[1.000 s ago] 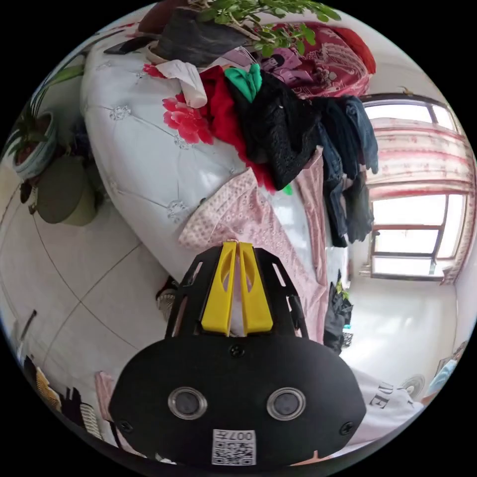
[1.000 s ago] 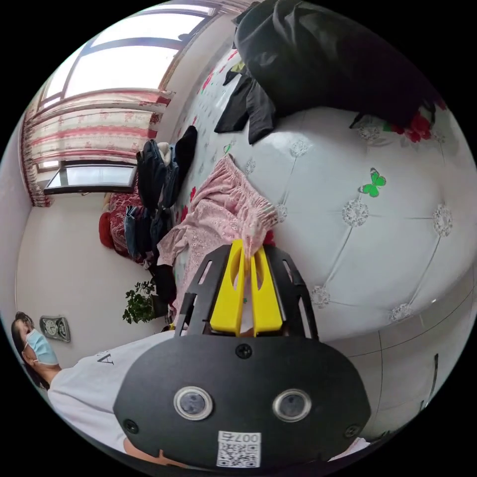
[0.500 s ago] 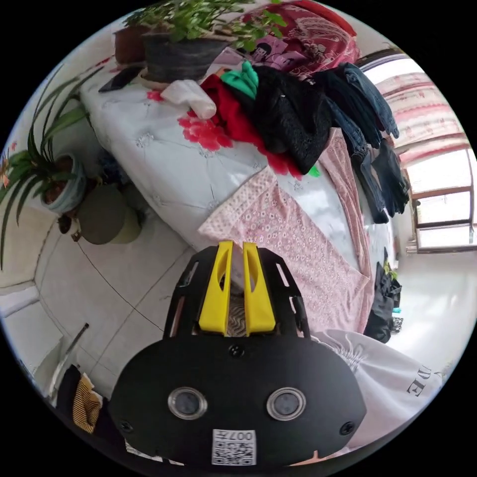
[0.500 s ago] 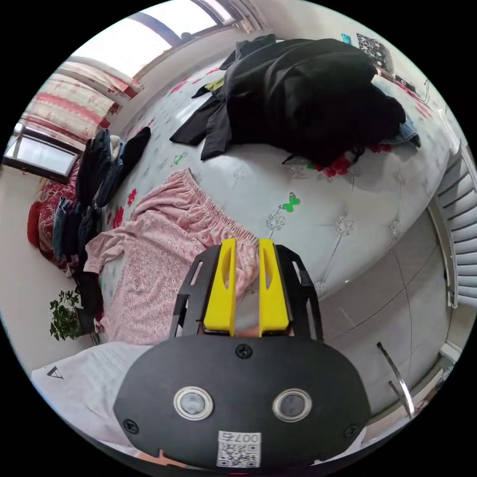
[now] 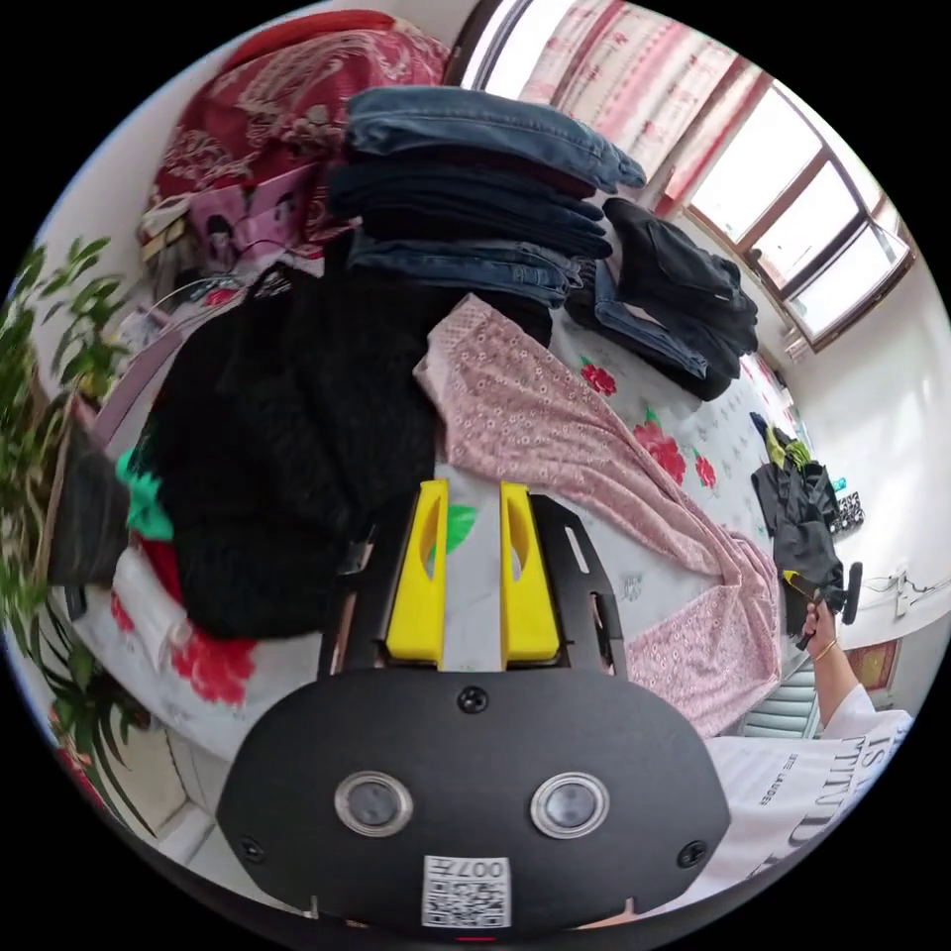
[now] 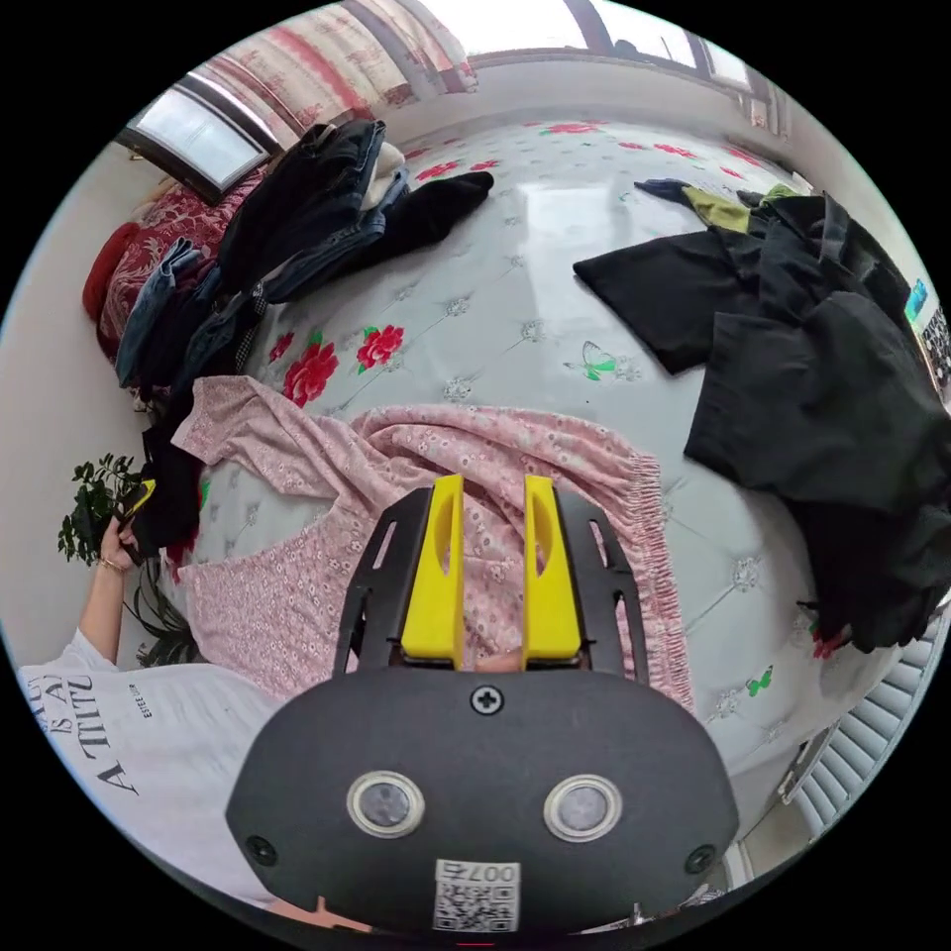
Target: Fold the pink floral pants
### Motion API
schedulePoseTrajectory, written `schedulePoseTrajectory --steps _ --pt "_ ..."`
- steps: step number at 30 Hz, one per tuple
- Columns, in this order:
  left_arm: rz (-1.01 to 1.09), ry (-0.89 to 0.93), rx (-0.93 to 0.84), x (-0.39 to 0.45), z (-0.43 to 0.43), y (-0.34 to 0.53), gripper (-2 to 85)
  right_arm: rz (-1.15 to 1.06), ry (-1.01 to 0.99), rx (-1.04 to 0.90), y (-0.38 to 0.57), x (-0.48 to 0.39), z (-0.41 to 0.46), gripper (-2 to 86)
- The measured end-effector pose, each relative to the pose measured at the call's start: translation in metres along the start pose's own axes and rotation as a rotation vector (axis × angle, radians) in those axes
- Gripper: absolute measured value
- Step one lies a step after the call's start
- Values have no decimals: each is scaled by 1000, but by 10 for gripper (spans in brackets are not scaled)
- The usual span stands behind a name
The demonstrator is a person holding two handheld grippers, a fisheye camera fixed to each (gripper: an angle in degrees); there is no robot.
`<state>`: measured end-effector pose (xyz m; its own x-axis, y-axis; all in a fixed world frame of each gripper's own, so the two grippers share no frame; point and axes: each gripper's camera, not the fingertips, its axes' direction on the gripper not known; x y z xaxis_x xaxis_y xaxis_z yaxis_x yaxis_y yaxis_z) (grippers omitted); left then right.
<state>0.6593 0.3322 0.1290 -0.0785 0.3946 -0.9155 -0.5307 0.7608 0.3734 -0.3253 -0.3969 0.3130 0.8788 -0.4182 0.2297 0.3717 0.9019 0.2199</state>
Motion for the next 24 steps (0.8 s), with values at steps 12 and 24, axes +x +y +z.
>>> schedulePoseTrajectory --steps 12,24 --pt "-51 -126 -278 14 190 -144 52 -175 262 -250 -68 -32 138 90" --pt "227 179 492 21 6 -102 -8 -182 310 -238 -51 -24 161 60"
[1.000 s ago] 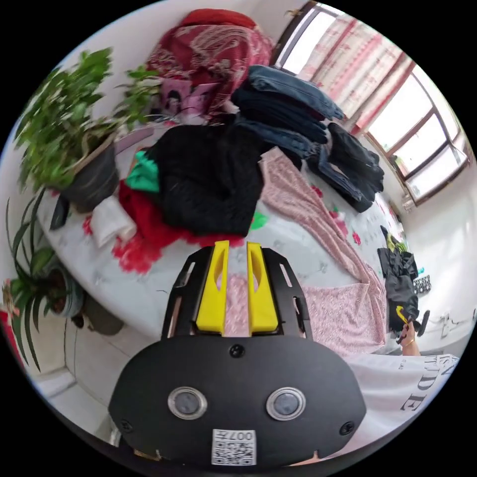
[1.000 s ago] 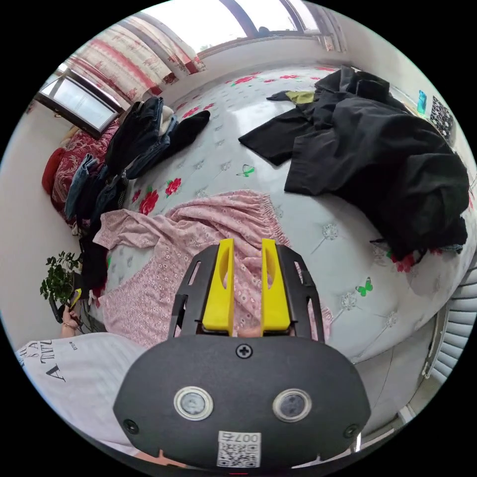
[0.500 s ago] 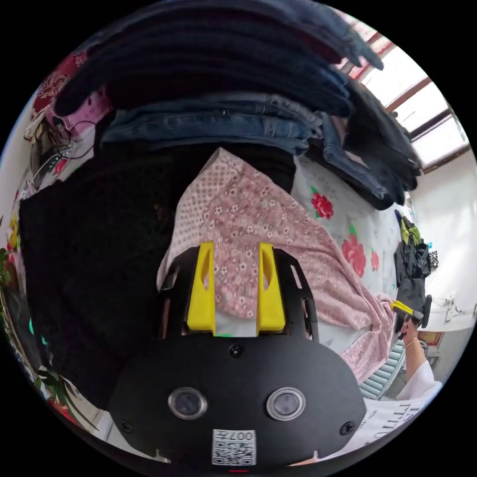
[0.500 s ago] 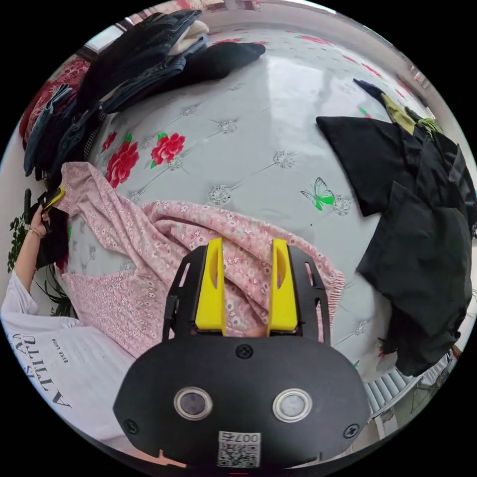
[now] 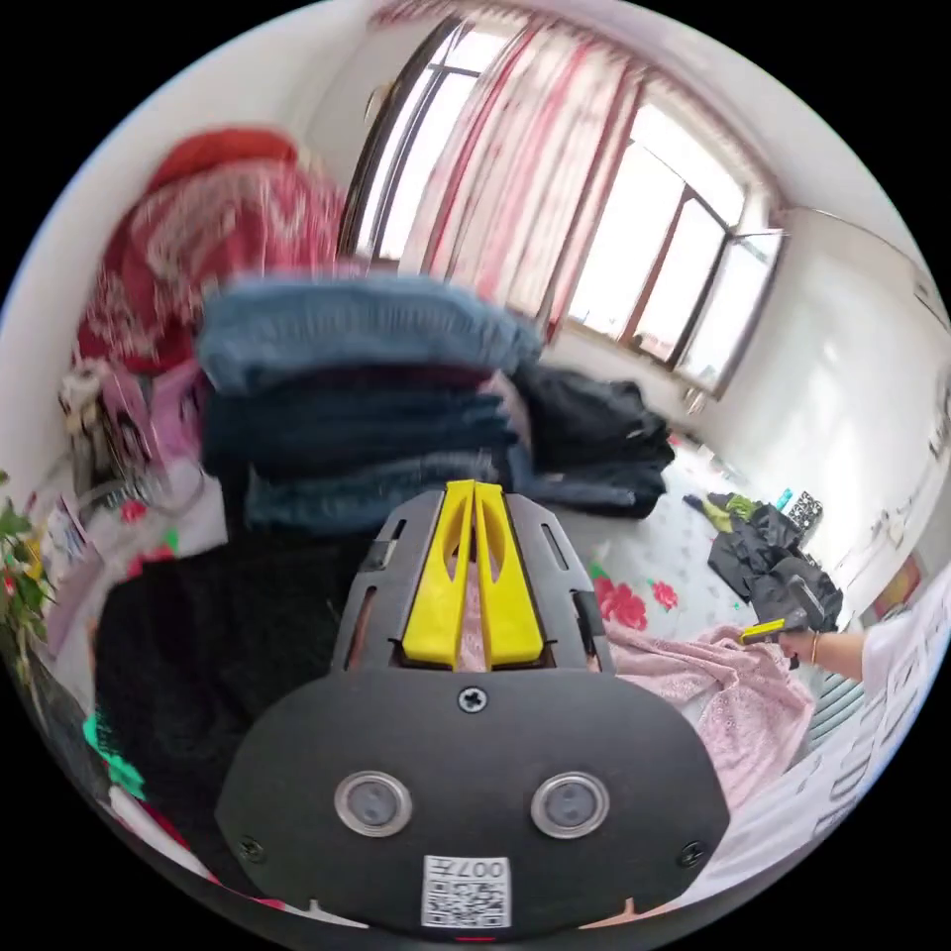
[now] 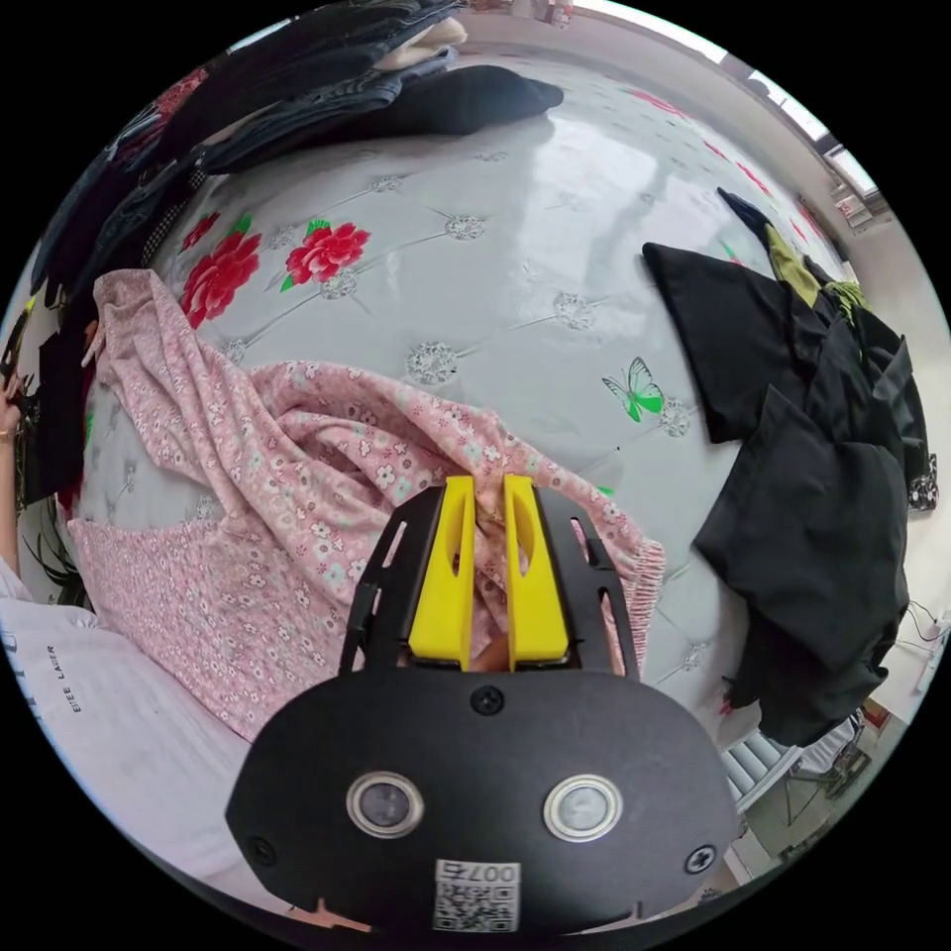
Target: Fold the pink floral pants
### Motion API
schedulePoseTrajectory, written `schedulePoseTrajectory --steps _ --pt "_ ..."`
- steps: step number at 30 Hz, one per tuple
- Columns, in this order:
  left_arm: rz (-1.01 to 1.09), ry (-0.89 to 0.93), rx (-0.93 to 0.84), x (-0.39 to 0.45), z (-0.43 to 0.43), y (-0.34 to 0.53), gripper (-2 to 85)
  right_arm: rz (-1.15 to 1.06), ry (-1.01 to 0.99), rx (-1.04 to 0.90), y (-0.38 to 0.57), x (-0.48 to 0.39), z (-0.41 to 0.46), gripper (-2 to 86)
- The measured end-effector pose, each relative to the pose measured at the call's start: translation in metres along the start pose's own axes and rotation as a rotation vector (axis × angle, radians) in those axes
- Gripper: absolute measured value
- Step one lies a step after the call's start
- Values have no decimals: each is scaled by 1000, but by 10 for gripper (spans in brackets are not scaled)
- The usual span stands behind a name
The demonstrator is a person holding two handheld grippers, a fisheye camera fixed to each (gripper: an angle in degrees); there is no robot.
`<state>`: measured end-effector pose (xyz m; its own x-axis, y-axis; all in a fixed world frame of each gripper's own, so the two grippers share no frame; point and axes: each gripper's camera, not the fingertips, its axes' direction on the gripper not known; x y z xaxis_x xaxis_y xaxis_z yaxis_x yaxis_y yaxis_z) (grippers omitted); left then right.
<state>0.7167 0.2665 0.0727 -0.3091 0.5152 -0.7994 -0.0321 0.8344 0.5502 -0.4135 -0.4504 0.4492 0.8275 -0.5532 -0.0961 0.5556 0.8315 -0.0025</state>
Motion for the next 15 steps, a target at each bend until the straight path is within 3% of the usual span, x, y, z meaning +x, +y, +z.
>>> schedulePoseTrajectory --steps 3,5,8,15 --pt "58 -75 149 0 -90 22 -5 25 6 28 5 1 6 63" --pt "6 -182 43 -12 -96 37 3 54 -1 68 12 4 10 66" --pt "-44 -160 -245 -30 -54 46 70 68 3 87 16 6 15 69" --pt "-109 -89 -417 -39 101 1 168 10 61 20 9 8 22 71"
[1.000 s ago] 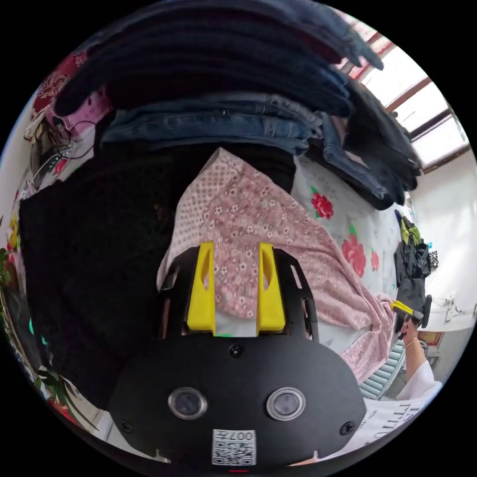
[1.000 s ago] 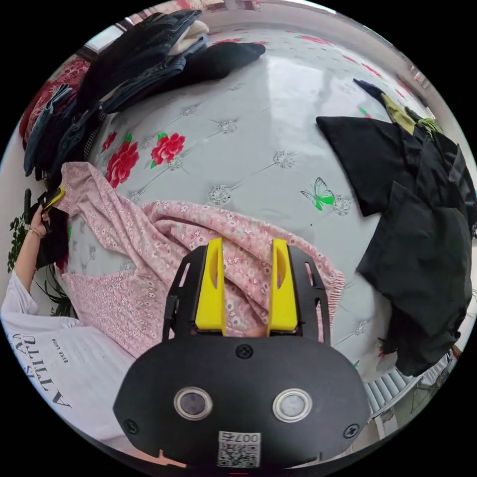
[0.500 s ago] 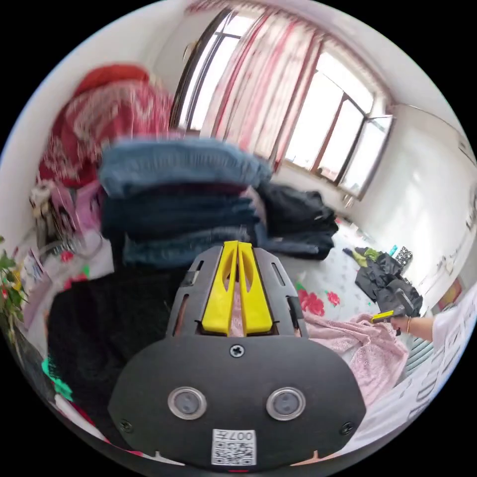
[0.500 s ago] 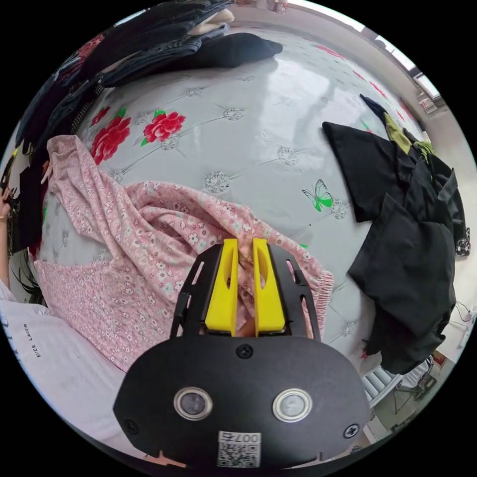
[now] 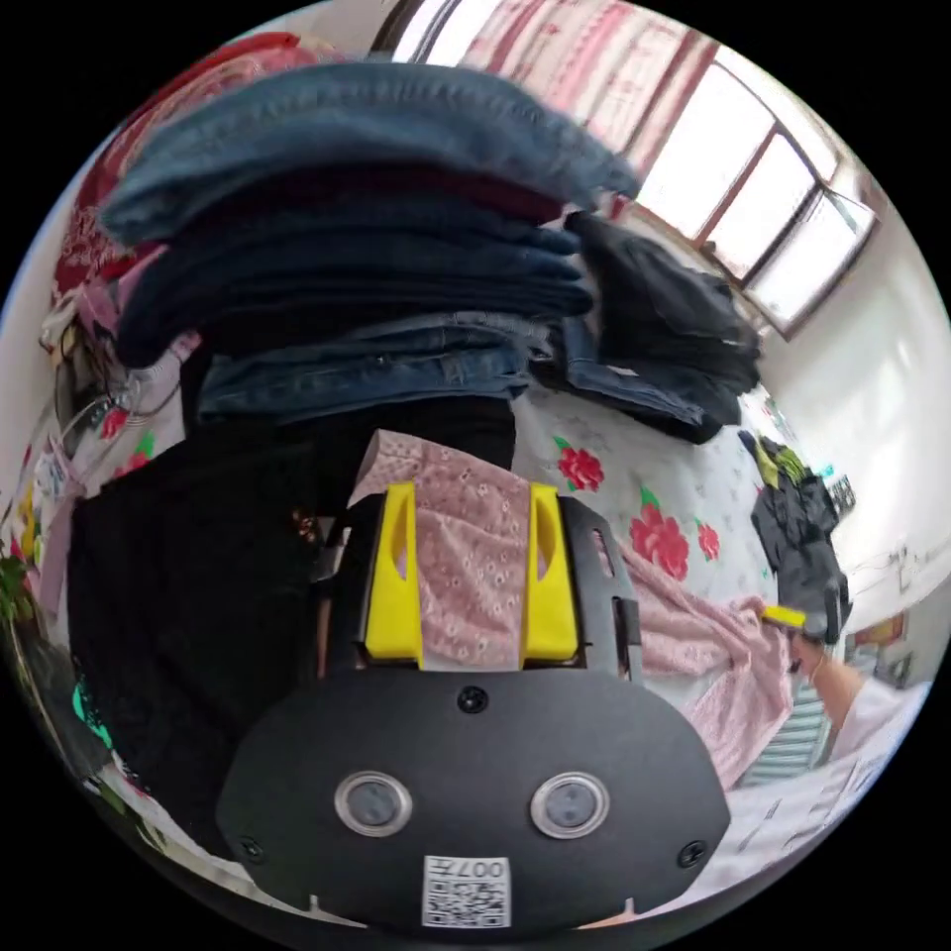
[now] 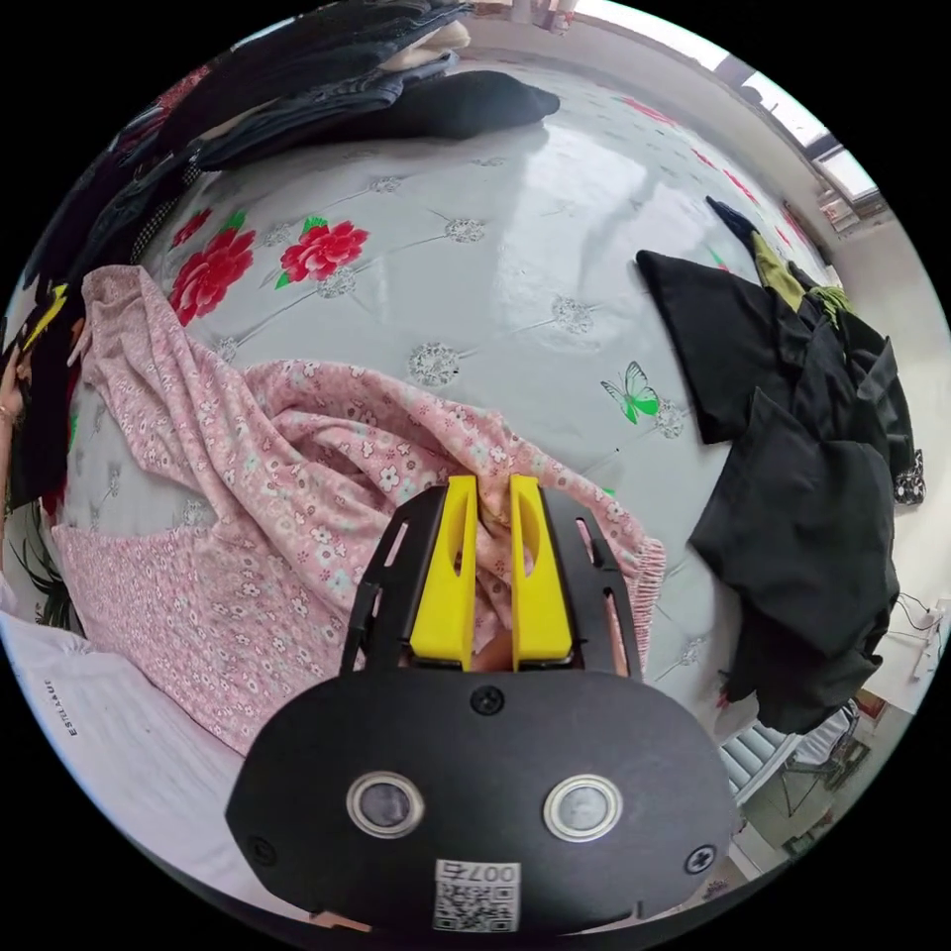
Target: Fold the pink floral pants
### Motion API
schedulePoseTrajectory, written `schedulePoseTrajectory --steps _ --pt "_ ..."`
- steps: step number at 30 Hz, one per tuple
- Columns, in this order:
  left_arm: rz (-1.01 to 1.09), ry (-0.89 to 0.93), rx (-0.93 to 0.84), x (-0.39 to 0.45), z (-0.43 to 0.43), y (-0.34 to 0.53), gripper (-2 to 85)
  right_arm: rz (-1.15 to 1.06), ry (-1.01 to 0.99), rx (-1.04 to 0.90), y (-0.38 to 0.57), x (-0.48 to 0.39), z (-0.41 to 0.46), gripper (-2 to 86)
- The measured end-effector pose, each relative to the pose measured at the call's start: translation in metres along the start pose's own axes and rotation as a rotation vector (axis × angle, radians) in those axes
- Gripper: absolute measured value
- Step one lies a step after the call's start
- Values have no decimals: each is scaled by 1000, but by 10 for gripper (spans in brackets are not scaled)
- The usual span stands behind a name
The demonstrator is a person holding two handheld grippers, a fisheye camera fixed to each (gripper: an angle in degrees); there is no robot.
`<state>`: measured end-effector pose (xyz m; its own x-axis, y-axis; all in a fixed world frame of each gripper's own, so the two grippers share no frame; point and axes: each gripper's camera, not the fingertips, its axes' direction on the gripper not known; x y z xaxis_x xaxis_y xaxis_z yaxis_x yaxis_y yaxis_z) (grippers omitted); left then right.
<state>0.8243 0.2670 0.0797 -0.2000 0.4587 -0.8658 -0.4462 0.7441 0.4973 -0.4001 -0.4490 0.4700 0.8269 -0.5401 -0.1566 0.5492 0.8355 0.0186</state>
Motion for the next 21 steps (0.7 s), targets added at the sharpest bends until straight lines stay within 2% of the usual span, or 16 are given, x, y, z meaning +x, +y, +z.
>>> schedulePoseTrajectory --steps 3,5,7,10,13,15,17,19,21 --pt "-236 -53 -139 -22 65 -36 186 -23 -4 -25 -3 7 2 69" --pt "-353 -50 -215 -37 98 -43 169 -8 -32 -24 -1 17 3 64" --pt "-377 -82 -188 -41 106 -46 135 4 -47 -16 1 25 3 59" --pt "-337 -5 -145 -43 96 -45 39 11 -55 -13 3 35 3 51" --pt "-254 145 27 -43 39 -23 3 0 -56 -22 3 42 3 41" --pt "-138 263 166 -45 -29 9 -2 -19 -51 -36 3 46 2 34" --pt "-75 294 243 -52 -80 39 0 -60 -40 -76 1 51 0 22" --pt "-50 231 242 -60 -121 72 6 -95 -15 -83 1 55 -5 17" --pt "-41 38 154 -72 -146 119 38 -100 0 -62 2 63 -14 16"
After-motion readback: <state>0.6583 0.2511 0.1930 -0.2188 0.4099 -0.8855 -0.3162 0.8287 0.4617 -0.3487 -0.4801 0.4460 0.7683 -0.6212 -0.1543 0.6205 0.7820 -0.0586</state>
